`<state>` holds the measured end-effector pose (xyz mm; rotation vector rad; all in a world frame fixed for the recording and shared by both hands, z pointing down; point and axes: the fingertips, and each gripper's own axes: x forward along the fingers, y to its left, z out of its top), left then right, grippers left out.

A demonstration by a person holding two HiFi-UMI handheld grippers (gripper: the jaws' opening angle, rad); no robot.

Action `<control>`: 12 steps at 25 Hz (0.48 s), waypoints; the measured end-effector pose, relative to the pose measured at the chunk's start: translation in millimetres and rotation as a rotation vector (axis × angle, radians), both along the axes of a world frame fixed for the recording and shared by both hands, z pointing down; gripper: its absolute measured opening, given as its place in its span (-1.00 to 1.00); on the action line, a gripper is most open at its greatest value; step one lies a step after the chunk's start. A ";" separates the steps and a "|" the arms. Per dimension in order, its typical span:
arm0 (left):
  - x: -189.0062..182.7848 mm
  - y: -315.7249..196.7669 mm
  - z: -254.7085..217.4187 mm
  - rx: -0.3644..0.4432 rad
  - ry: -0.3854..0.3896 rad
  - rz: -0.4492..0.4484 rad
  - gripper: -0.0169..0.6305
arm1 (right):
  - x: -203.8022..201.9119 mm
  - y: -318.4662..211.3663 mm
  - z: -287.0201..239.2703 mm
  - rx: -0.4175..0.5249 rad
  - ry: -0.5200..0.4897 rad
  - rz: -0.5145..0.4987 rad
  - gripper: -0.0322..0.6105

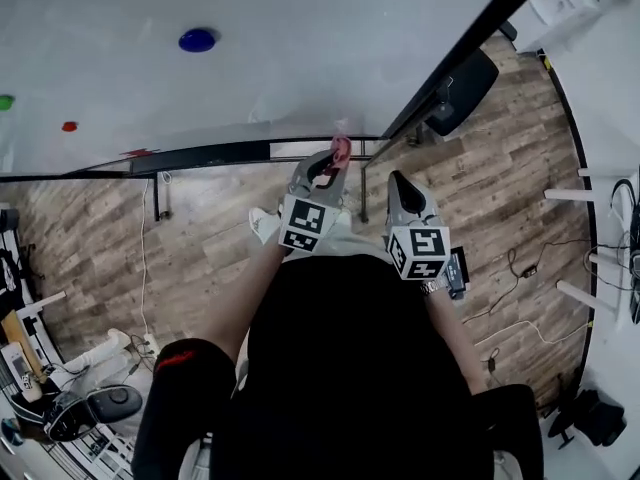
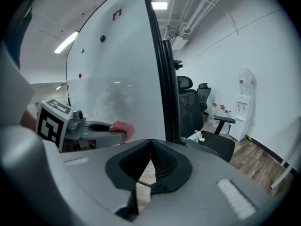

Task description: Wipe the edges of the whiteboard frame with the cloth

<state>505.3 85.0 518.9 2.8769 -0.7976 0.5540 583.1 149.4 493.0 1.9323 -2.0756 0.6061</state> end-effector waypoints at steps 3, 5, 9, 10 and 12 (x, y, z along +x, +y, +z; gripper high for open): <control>-27.9 -4.5 -22.8 0.022 0.042 -0.090 -0.80 | -14.0 -12.8 -9.6 0.027 -0.008 -0.058 -0.89; -47.1 -6.5 -41.2 0.051 0.068 -0.146 -0.80 | -22.8 -20.3 -20.1 0.055 -0.013 -0.093 -0.89; -86.5 -12.7 -75.2 0.083 0.120 -0.224 -0.80 | -46.0 -36.0 -52.4 0.133 -0.030 -0.142 -0.89; -96.4 -14.7 -85.3 0.094 0.136 -0.242 -0.80 | -53.4 -40.1 -63.2 0.157 -0.033 -0.156 -0.89; -113.1 -18.5 -110.5 0.135 0.175 -0.278 -0.80 | -66.8 -48.0 -86.9 0.208 -0.042 -0.181 -0.89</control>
